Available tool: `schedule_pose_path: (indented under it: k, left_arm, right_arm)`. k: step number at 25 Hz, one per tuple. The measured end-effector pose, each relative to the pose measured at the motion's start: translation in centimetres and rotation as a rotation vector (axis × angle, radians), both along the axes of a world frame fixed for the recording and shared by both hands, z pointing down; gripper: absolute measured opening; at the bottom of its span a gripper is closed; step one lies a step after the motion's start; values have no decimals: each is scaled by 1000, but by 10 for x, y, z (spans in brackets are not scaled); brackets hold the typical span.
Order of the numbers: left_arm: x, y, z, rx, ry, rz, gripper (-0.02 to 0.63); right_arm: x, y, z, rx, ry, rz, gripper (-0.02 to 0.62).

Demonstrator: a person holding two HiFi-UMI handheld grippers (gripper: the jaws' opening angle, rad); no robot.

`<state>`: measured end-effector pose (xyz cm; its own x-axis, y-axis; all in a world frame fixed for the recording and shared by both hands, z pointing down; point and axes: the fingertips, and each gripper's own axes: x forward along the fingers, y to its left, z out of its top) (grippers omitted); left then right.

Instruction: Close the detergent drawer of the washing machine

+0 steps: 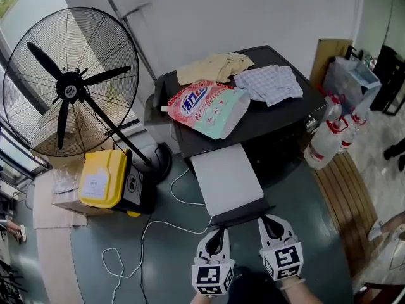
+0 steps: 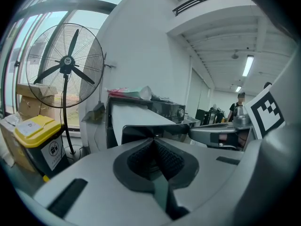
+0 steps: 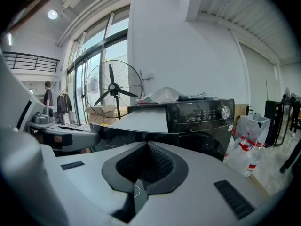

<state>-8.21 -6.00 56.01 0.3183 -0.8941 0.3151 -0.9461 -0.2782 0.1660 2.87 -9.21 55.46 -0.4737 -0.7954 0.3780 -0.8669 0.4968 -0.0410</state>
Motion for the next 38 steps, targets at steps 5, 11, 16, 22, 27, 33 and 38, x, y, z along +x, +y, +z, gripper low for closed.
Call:
schedule_pose_path:
  k: [5, 11, 16, 22, 27, 33, 38]
  left_arm:
    - [2, -2, -1, -3, 1, 8, 15]
    - [-5, -19, -3, -9, 11, -30, 15]
    - [-9, -27, -4, -19, 9, -35, 15]
    - [-7, -29, -2, -16, 4, -12, 15]
    - [-3, -30, 4, -30, -7, 32, 15]
    - [1, -30, 4, -35, -19, 85, 15]
    - [4, -32, 3, -33, -16, 101, 15]
  right_arm:
    - [-1, -2, -2, 4, -3, 0, 26]
    - [-7, -18, -3, 2, 1, -6, 26]
    - [-11, -24, -3, 1, -1, -8, 26]
    - [-11, -27, -3, 1, 1, 0, 26]
    - [-11, -28, -2, 10, 9, 2, 26]
    - [-11, -28, -3, 9, 9, 24, 26]
    - [-11, -29, -4, 14, 7, 26, 26]
